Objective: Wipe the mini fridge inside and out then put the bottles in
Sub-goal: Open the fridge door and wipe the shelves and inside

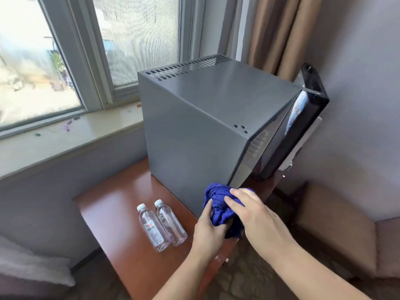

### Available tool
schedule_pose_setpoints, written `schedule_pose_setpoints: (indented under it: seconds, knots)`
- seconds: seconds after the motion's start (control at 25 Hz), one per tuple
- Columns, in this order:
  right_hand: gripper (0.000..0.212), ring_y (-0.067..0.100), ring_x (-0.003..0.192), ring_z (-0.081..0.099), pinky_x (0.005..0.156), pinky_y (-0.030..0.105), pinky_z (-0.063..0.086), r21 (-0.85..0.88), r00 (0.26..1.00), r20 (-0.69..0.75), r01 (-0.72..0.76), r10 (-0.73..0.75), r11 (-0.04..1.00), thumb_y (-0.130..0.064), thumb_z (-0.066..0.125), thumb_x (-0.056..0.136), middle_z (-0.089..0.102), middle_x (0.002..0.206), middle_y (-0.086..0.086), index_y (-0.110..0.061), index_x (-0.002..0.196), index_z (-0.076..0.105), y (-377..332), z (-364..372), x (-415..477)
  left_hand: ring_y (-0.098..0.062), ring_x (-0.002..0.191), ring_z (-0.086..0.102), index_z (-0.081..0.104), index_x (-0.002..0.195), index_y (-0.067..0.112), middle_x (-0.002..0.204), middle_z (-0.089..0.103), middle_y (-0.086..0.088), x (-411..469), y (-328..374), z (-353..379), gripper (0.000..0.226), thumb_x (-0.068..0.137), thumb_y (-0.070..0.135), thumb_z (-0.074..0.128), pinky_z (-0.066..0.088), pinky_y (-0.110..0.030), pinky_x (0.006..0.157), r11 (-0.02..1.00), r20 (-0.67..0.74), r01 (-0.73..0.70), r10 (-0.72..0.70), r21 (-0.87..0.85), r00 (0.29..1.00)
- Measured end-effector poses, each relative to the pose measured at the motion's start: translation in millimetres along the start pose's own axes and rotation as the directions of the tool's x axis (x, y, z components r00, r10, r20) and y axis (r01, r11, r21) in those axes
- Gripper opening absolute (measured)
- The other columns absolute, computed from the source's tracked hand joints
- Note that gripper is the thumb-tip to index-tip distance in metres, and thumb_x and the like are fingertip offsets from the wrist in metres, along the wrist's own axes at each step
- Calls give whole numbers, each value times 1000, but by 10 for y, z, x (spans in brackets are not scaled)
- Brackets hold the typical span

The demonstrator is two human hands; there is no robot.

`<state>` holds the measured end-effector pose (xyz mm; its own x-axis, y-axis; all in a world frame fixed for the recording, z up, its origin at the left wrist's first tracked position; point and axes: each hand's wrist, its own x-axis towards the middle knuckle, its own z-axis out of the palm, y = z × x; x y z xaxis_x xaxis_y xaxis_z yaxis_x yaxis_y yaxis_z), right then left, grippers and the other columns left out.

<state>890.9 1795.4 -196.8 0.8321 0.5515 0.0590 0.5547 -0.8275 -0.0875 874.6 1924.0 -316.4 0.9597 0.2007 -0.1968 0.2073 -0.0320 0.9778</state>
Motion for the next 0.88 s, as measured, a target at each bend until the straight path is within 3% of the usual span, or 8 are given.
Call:
schedule_pose_setpoints:
  seconds: [0.16,0.32,0.68,0.76,0.88]
  knots:
    - [56,21,129,61,87,30,60,-28,995,-91,35,-37,999,3,82,72,65,135,6,-11,126,72,-32,-139,-39,-7,105,72,55,138,41,116,75,14,-85,166,19,59,86,20,71,58,-37,96,997,-21,-74,73,-28,997]
    - [54,20,121,66,83,29,61,-50,979,-173,97,-104,994,1,87,67,69,126,4,-11,119,75,-132,-262,157,-5,104,71,57,131,43,115,74,15,45,283,-146,49,85,29,70,57,-31,91,994,-21,-110,110,-20,994]
    - [60,16,108,72,71,22,59,-96,976,-123,167,-178,981,-8,98,48,74,112,0,-16,104,80,-552,4,1046,-2,93,71,60,124,41,105,76,15,684,169,-926,45,81,33,66,49,-9,76,998,-114,-54,52,-13,992]
    - [59,15,106,72,68,22,58,-88,979,-101,169,-177,982,-10,98,46,73,110,-1,-18,102,80,-665,119,1301,-2,94,71,60,124,43,106,76,15,878,80,-1134,46,84,23,68,51,-13,79,999,-133,-35,35,3,991]
    - [50,16,104,72,66,24,59,-66,981,-65,177,-181,982,-9,93,53,72,111,1,-18,100,79,-833,359,1683,-12,112,67,60,131,30,122,70,7,1199,-70,-1448,54,83,9,69,54,-33,98,1000,-194,-1,5,20,981]
